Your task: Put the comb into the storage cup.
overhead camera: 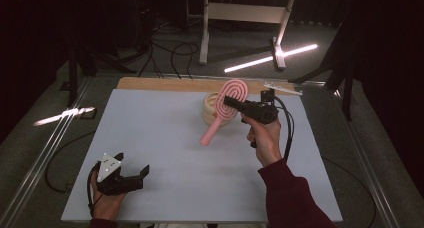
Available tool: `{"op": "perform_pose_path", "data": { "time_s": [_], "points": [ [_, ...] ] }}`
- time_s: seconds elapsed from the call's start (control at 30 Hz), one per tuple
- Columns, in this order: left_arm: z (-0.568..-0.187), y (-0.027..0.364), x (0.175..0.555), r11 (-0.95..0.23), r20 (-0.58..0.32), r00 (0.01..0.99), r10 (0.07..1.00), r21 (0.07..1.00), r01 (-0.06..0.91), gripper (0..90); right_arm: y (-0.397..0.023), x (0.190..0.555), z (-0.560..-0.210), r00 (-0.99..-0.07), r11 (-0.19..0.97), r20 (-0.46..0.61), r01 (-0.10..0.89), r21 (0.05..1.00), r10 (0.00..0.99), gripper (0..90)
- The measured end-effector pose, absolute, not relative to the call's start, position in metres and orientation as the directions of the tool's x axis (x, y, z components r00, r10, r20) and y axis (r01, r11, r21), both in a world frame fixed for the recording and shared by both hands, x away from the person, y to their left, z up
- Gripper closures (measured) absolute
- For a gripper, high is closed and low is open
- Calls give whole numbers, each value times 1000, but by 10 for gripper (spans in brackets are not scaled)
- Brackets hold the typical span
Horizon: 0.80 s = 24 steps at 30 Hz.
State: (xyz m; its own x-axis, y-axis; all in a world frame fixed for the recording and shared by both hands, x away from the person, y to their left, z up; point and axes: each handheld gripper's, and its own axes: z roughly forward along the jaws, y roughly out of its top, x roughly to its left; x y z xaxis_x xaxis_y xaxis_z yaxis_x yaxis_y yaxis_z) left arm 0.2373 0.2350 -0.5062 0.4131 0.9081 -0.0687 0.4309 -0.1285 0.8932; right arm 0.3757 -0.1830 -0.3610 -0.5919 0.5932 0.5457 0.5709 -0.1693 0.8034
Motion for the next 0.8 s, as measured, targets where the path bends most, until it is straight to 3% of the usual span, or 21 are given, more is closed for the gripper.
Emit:
{"op": "perform_pose_path", "data": {
  "time_s": [0.8],
  "points": [
    [-507, 235, 238, -132, -65, 409, 910, 891, 435, 0, -195, 393, -357, -556, -204, 542, 555, 807, 630, 635]
  ]
}}
